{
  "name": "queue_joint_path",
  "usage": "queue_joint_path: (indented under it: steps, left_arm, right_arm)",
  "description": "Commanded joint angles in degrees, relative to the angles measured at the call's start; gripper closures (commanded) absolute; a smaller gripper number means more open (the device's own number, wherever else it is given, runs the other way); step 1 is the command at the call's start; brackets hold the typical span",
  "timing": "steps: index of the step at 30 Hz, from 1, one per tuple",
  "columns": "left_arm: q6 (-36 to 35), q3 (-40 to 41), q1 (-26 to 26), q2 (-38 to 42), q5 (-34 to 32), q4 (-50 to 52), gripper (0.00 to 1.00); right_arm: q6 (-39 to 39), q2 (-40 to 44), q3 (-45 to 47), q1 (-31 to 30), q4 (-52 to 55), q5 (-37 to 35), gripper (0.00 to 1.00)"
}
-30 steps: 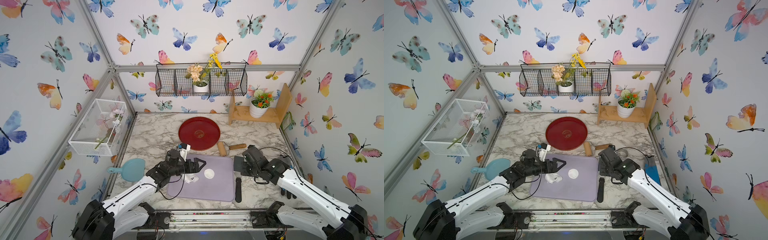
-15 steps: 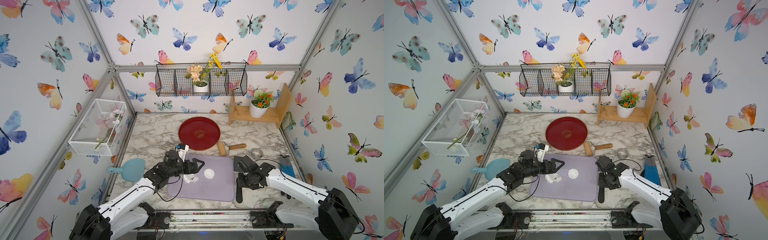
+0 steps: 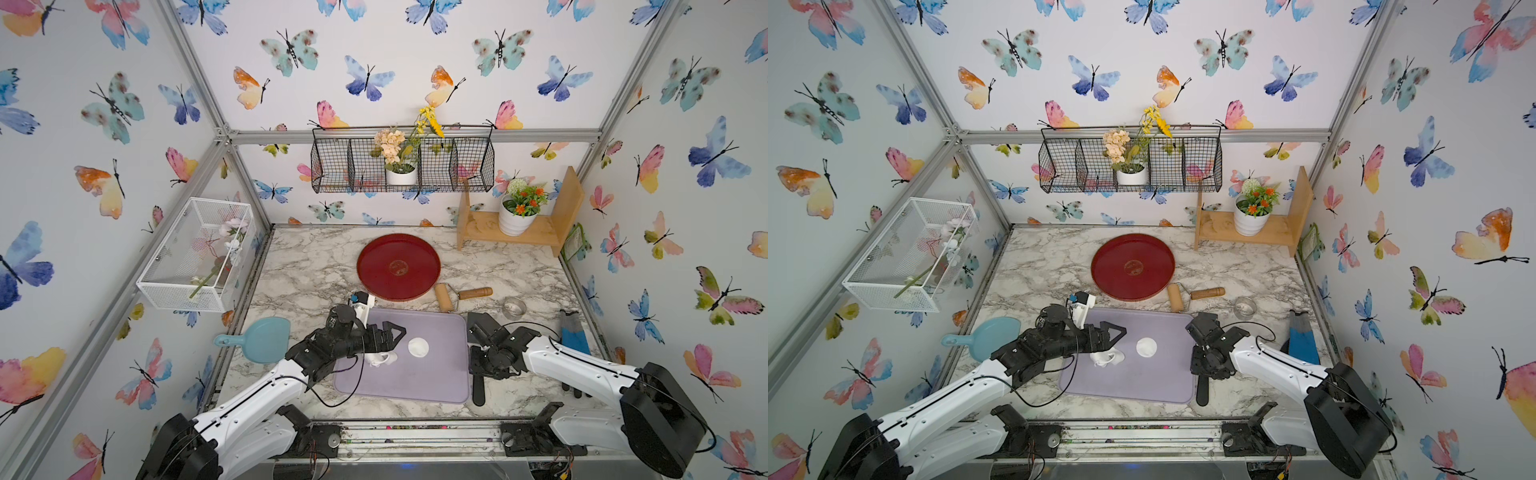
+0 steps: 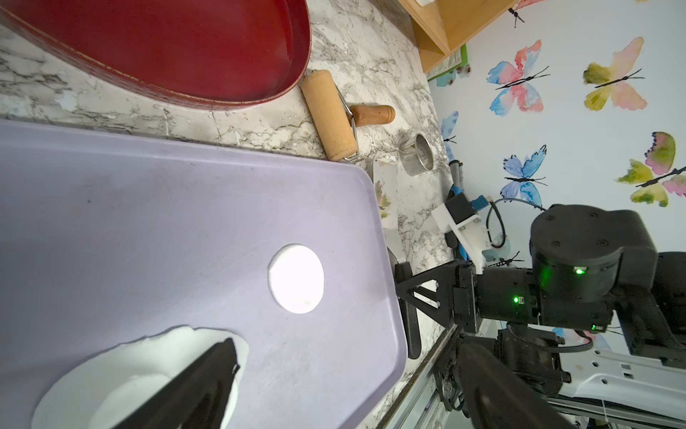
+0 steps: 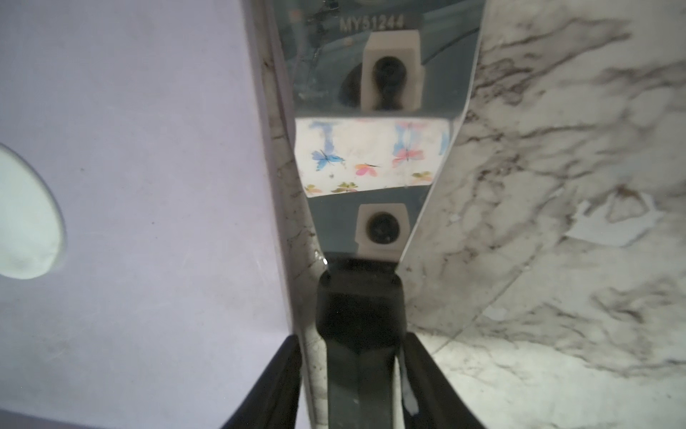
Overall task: Roll out the dumpling wrappers from the dough
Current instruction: Pick up the spatula from the center of the board.
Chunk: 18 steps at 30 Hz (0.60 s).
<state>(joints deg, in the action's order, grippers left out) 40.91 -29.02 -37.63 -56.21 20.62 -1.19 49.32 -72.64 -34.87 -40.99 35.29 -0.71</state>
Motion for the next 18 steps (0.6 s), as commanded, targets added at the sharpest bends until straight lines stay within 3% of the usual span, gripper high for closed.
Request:
queue_joint_path:
  steps: [1,18]
  left_arm:
    - [-1.1,0.7,-0.2,0.9,-1.3,0.5,0.01]
    - [-0.8,1.2,-0.1,1.7,-1.8,0.8,0.01]
  right_arm:
    - [0.8,-2.8,0.6,-0.4,2.2,-4.8,0.56]
    - [-0.7,2.5,-5.3,-0.4,7.5,-8.6,0.55]
